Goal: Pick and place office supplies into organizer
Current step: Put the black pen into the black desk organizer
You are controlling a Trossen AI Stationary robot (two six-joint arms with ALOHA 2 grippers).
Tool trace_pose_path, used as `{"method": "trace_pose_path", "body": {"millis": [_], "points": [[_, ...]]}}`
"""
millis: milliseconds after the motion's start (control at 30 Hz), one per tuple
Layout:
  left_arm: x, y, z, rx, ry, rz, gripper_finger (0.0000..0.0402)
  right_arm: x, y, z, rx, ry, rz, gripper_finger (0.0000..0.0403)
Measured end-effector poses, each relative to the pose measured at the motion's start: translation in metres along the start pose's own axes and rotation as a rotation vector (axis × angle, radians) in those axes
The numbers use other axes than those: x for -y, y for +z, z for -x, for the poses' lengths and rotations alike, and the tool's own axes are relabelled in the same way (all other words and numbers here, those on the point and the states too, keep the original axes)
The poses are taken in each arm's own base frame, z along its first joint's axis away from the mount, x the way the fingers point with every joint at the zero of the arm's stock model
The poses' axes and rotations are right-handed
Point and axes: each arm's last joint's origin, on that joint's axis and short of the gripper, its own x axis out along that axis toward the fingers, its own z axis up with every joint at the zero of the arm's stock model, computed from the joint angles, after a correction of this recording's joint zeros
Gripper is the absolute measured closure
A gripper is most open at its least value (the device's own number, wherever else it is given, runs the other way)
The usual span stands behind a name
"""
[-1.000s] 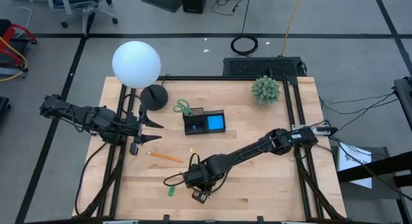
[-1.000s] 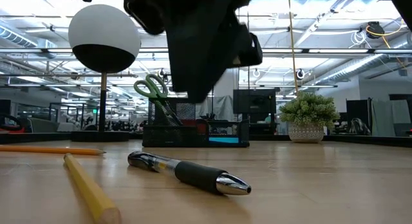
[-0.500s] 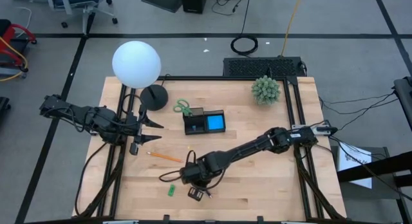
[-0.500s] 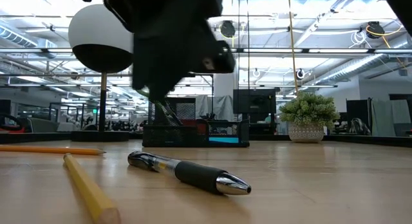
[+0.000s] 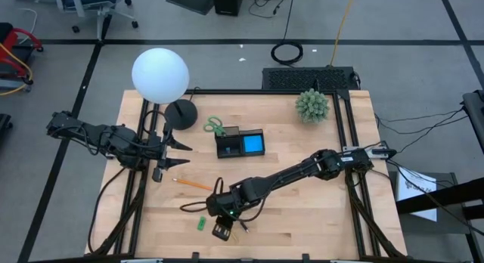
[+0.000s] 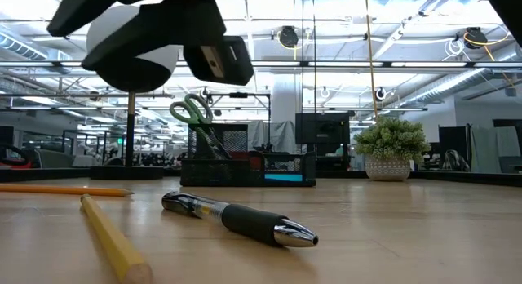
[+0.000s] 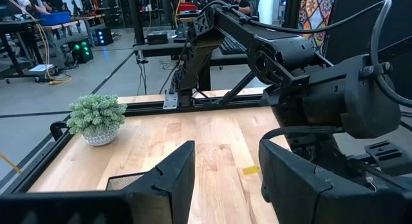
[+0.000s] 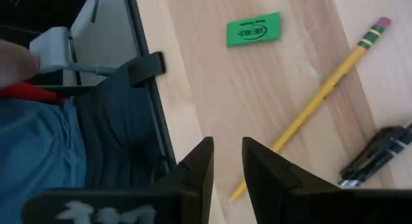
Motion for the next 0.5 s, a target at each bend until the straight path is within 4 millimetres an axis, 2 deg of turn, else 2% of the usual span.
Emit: {"method": "trace_pose_path", "body": {"millis": [133, 333, 500], "points": [[0.0, 0.0, 0.0, 0.001, 0.0, 0.0, 0.0229, 0.002, 0.002, 0.001, -0.009, 0.002, -0.028, 0.0332], [0.0, 0.0, 0.0, 0.002, 0.0, 0.004, 0.0229, 0.003, -0.001, 0.001, -0.053, 0.017, 0.032, 0.0332], [0.0, 0.0, 0.0, 0.004, 0.0, 0.004, 0.0229, 0.012, -0.009, 0.002, -0.138, -0.076, -0.005, 0.0332]]}}
